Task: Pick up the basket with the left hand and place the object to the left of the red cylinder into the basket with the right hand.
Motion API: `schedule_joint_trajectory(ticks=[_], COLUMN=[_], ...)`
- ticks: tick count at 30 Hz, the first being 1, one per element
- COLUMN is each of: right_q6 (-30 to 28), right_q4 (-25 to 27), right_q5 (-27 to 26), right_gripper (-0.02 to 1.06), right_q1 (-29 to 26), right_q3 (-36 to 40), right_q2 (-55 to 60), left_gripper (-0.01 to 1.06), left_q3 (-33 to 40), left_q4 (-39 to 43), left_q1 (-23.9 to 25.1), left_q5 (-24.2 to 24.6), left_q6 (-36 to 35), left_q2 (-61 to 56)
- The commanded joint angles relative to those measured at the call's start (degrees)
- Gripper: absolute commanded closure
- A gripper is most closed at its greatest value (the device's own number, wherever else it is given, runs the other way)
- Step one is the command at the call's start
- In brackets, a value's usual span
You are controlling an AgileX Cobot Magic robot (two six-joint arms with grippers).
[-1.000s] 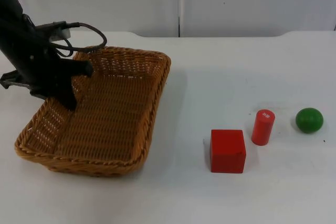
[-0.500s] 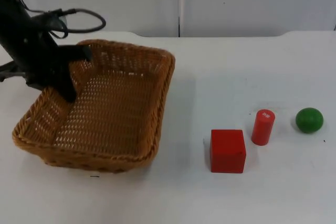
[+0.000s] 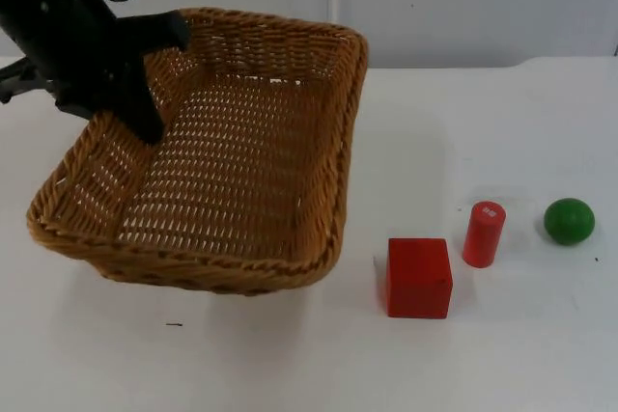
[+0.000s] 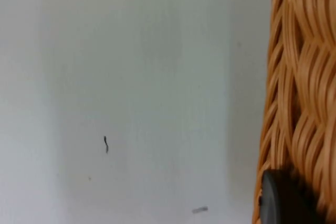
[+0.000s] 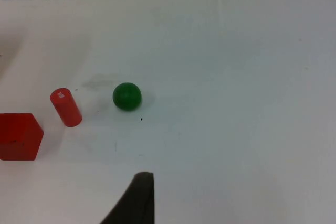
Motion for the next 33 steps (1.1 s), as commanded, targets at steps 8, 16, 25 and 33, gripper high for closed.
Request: schedule_joint_trajectory(ticks=[8, 16, 25, 33], right_q6=[0.01, 0.01, 0.01, 0.01], right_q4=[-0.10, -0.10, -0.10, -0.10], right_q5=[-0.34, -0.34, -0.34, -0.34], right_gripper=[-0.01, -0.01, -0.01, -0.01], right_q1=[-0.35, -0.35, -0.35, -0.35], right_q3=[-0.03, -0.03, -0.03, -0.03], right_q2=[-0.12, -0.12, -0.12, -0.12], left_gripper=[1.05, 1.05, 1.05, 1.05], left_q3=[9.59, 15.78, 16.98, 16.98], left_q4=[-1.49, -0.97, 0.03, 2.03], left_q1=[-0.43, -0.43, -0.43, -0.43], left_q5=[-0.65, 1.08, 10.16, 13.27], left_q6=[-4.91, -5.43, -5.43, -6.24], left_q2=[-11.19, -19.93, -27.15, -34.16])
